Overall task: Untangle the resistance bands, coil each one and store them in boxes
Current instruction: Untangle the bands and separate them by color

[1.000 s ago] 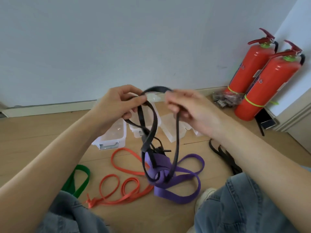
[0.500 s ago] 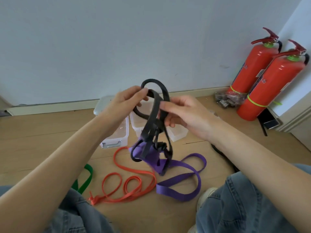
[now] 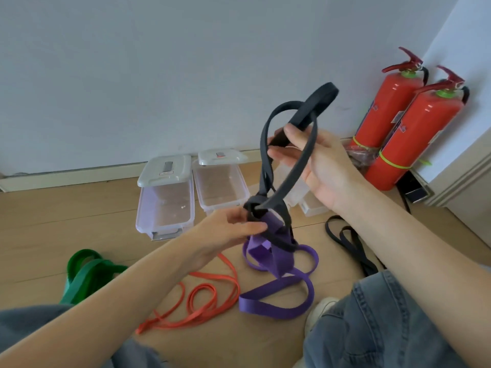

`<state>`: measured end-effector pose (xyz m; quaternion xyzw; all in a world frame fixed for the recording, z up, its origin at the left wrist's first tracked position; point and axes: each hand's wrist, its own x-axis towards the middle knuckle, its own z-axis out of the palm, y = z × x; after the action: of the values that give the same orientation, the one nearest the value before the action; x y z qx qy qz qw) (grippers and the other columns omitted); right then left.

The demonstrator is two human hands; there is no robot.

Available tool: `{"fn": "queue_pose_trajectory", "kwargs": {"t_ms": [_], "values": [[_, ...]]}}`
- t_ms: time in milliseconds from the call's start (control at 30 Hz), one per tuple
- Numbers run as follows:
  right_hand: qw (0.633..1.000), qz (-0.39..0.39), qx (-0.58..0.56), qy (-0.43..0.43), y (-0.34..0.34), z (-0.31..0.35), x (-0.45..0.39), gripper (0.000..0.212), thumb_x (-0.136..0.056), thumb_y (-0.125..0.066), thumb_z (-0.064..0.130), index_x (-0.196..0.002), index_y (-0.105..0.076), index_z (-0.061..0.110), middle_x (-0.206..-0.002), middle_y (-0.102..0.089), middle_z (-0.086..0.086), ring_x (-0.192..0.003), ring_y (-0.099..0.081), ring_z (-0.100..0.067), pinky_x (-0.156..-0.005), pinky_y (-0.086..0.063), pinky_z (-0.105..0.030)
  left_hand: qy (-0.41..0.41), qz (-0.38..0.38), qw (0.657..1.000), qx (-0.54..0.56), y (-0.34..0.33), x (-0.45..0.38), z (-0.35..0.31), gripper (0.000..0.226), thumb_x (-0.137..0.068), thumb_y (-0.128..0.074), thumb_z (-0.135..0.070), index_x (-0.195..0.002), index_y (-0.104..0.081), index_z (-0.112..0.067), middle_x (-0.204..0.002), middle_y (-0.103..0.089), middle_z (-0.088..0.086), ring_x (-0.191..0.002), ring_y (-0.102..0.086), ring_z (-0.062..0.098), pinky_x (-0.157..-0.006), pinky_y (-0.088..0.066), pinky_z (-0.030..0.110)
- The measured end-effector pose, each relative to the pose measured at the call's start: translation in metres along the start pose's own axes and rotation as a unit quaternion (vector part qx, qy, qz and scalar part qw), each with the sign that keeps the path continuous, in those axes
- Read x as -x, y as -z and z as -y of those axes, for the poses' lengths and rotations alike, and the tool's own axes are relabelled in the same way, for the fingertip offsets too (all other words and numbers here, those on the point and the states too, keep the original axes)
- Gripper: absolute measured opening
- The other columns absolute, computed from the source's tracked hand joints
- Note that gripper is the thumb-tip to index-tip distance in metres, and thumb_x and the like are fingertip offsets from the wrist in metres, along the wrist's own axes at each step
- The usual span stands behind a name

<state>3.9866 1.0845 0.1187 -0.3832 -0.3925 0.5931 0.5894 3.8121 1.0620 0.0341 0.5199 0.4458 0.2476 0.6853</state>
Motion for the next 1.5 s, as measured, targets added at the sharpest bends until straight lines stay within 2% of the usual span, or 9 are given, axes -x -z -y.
{"fn": "queue_pose_trajectory", "kwargs": {"t_ms": [100, 233, 333, 500, 733, 900, 1067, 1367, 1500], "values": [[0.979, 0.004, 0.203, 0.02, 0.004, -0.009, -0.004, 0.013, -0.092, -0.053, 0.005, -0.101, -0.06, -0.001, -0.098, -0.066, -0.014, -0.08, -0.069, -0.019, -0.071, -0.054, -0.018, -0.013, -0.114, 0.993, -0.005, -0.004, -0.006, -0.003, 0.017, -0.084, -0.052, 0.004, -0.098, -0.06, -0.001, -0.086, -0.062, 0.01, -0.076, -0.059, 0.016, -0.07, -0.055, 0.026], [0.763, 0.048, 0.64, -0.079, 0.027, -0.012, -0.011, 0.043, -0.089, -0.06, 0.01, -0.129, -0.044, 0.004, -0.117, -0.06, -0.009, -0.098, -0.06, -0.02, -0.085, -0.049, -0.025, -0.046, -0.13, 0.989, 0.057, 0.024, 0.004, -0.027, 0.019, -0.084, -0.044, 0.004, -0.074, -0.046, -0.012, -0.067, -0.059, 0.003, -0.06, -0.058, 0.016, -0.057, -0.052, 0.029], [0.707, 0.081, 0.685, -0.156, 0.036, -0.008, -0.004, 0.046, -0.09, -0.049, -0.001, -0.134, -0.041, 0.011, -0.115, -0.061, -0.011, -0.092, -0.064, -0.019, -0.076, -0.055, -0.03, -0.081, -0.101, 0.987, 0.09, 0.037, 0.012, -0.041, 0.021, -0.084, -0.04, 0.004, -0.075, -0.047, -0.013, -0.061, -0.06, -0.002, -0.056, -0.061, 0.013, -0.051, -0.052, 0.028], [0.864, 0.191, 0.465, -0.016, 0.013, 0.003, 0.009, 0.03, -0.088, -0.062, 0.023, -0.116, -0.058, 0.033, -0.12, -0.06, 0.014, -0.104, -0.06, -0.004, -0.079, -0.051, -0.016, -0.072, -0.085, 0.989, 0.093, 0.033, 0.012, -0.047, 0.02, -0.087, -0.042, 0.002, -0.076, -0.048, -0.014, -0.071, -0.058, 0.003, -0.057, -0.062, 0.013, -0.05, -0.051, 0.024], [0.778, 0.163, 0.603, 0.066, -0.006, -0.037, 0.011, 0.029, -0.069, -0.074, 0.039, -0.088, -0.058, 0.023, -0.073, -0.06, 0.013, -0.066, -0.055, -0.002, -0.056, -0.04, -0.015, -0.076, -0.129, 0.985, 0.086, 0.024, 0.008, -0.051, 0.016, -0.089, -0.044, 0.002, -0.085, -0.05, -0.012, -0.075, -0.066, 0.003, -0.065, -0.068, 0.016, -0.058, -0.056, 0.025], [0.882, -0.07, 0.465, 0.011, 0.022, -0.015, -0.009, 0.015, -0.077, -0.063, 0.029, -0.082, -0.063, 0.015, -0.076, -0.065, -0.002, -0.073, -0.063, -0.014, -0.071, -0.053, -0.025, -0.045, -0.289, 0.955, 0.047, 0.058, 0.005, -0.054, 0.026, -0.093, -0.034, 0.001, -0.08, -0.055, -0.009, -0.076, -0.055, 0.004, -0.039, -0.054, 0.005, -0.032, -0.033, 0.012], [0.961, -0.07, 0.266, -0.013, 0.027, -0.001, -0.009, 0.012, -0.084, -0.052, 0.011, -0.078, -0.061, 0.014, -0.069, -0.055, -0.007, -0.072, -0.053, -0.022, -0.068, -0.048, -0.037, 0.017, -0.283, 0.948, -0.144, 0.064, -0.004, -0.031, 0.03, -0.091, -0.032, 0.0, -0.081, -0.057, -0.011, -0.067, -0.045, 0.003, -0.05, -0.033, 0.015, -0.031, -0.021, 0.011], [0.986, -0.108, 0.116, 0.049, 0.03, 0.013, -0.011, 0.015, -0.091, -0.051, 0.009, -0.095, -0.065, 0.008, -0.09, -0.068, -0.01, -0.086, -0.066, -0.02, -0.083, -0.053, -0.034, 0.045, -0.338, 0.936, -0.091, 0.078, -0.009, -0.026, 0.021, -0.089, -0.045, -0.012, -0.073, -0.059, -0.012, -0.061, -0.042, 0.0, -0.045, -0.025, 0.013, -0.033, -0.017, 0.014], [0.978, -0.117, -0.166, 0.049, 0.031, 0.023, -0.012, 0.022, -0.09, -0.038, 0.009, -0.078, -0.056, 0.01, -0.076, -0.064, -0.006, -0.072, -0.065, -0.02, -0.077, -0.056, -0.034, 0.054, -0.363, 0.919, -0.146, 0.088, -0.012, -0.012, 0.026, -0.092, -0.039, -0.011, -0.079, -0.062, -0.009, -0.065, -0.044, 0.003, -0.051, -0.032, 0.016, -0.044, -0.028, 0.022]]}}
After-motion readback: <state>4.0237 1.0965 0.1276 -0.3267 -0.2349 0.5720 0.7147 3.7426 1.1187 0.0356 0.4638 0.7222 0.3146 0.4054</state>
